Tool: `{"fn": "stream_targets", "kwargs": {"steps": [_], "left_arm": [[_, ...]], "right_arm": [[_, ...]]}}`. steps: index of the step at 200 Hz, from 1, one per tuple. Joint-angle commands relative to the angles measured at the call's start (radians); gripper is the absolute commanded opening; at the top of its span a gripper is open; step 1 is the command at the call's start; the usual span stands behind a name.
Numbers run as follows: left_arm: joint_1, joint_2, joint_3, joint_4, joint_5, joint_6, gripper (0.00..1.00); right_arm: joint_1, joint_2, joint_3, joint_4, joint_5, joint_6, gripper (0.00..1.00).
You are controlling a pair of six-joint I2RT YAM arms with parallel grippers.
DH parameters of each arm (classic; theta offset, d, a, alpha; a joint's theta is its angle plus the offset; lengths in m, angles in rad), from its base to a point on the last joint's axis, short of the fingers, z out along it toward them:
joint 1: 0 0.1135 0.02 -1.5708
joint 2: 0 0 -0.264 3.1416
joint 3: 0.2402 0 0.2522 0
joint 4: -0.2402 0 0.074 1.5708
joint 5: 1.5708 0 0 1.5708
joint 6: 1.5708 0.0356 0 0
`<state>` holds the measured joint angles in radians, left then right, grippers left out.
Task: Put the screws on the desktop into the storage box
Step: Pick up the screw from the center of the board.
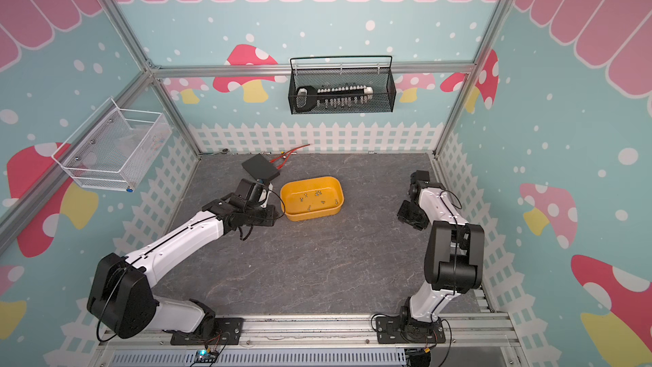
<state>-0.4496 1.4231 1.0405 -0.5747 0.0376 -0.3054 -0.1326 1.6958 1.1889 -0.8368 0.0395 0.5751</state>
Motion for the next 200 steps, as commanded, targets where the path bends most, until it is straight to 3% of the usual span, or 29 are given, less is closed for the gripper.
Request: {"fn": "stream_targets", "kwargs": {"steps": [1, 200], "left_arm": [[0.015, -0.005, -0.012, 0.046, 0.044, 0.02, 0.38], [0.078, -0.013, -0.031, 0.068, 0.092, 0.025, 0.37]], "right_arm": [[-0.017, 0.051, 0.011, -0.001, 0.025, 0.054, 0.45], [-0.112, 0.235, 0.089, 0.039, 0.003, 0.07, 0.46]]}}
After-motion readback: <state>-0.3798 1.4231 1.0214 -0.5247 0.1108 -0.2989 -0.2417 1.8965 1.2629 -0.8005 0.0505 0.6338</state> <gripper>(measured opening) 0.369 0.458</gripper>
